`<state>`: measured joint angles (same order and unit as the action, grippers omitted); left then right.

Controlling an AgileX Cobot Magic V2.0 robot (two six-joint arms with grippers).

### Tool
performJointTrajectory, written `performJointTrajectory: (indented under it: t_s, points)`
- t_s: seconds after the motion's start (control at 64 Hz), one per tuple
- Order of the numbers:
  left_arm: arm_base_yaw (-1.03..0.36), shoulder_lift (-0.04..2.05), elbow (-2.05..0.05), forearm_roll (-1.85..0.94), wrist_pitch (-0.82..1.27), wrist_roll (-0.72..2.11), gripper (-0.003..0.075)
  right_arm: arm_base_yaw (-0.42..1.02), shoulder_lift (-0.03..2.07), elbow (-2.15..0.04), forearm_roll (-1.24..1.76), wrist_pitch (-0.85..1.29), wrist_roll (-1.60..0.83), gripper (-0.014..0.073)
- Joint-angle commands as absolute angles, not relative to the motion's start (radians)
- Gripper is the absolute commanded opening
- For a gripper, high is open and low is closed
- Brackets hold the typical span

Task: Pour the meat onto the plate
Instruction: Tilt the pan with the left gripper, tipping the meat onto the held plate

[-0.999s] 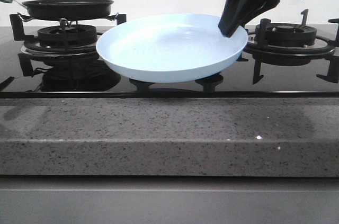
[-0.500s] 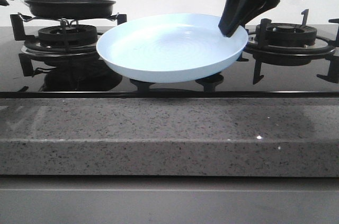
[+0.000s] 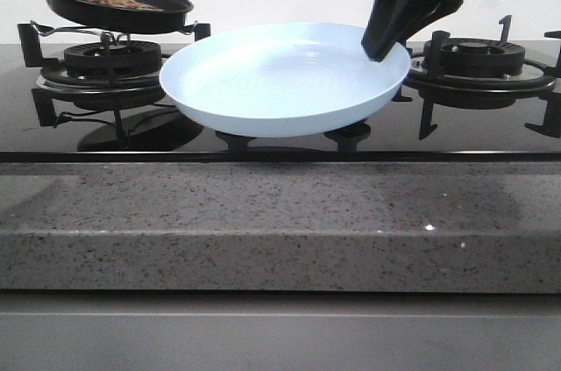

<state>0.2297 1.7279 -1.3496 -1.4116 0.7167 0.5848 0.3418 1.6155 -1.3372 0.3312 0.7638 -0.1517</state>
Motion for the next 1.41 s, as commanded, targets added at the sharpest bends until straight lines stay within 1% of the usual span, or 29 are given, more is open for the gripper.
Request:
performJointTrajectory:
  t_s: [0.0,0.141,0.406,0.531,0.64,0.812,0.953,1.093,1.249,1.39]
  points:
    - [0.231,1.631,-1.377,-1.448,0.728,0.615,-0.002,0.34,1.567,-1.364,0.352,0.714,-0.162,-0.0067]
    - [0.229,1.546,-1.346,-1.459,0.74,0.652,-0.002,0.34,1.567,-1.364,0.352,0.715,-0.162,-0.0067]
    - [0.229,1.351,-1.149,-1.616,0.765,0.845,-0.002,0.34,1.567,-1.364,0.352,0.715,-0.162,-0.0067]
    - [0.229,1.287,-1.084,-1.637,0.825,0.892,-0.002,0.34,1.567,-1.364,0.352,0.715,-0.162,-0.0067]
    - [0.199,1.239,-1.044,-1.641,0.839,0.932,-0.002,0.34,1.567,-1.364,0.352,0.715,-0.162,-0.0067]
    - [0.097,1.201,-1.032,-1.643,0.821,1.018,-0.002,0.34,1.567,-1.364,0.352,0.715,-0.162,-0.0067]
    - [-0.014,1.196,-1.032,-1.645,0.754,1.093,-0.002,0.34,1.567,-1.364,0.352,0.715,-0.162,-0.0067]
    - [-0.133,1.196,-1.032,-1.662,0.68,1.229,-0.002,0.34,1.567,-1.364,0.352,0.715,-0.162,-0.0067]
    - [-0.223,1.196,-1.032,-1.663,0.605,1.366,-0.002,0.34,1.567,-1.364,0.352,0.715,-0.162,-0.0067]
    - [-0.276,1.189,-1.041,-1.663,0.597,1.516,-0.002,0.34,1.567,-1.364,0.352,0.715,-0.162,-0.0067]
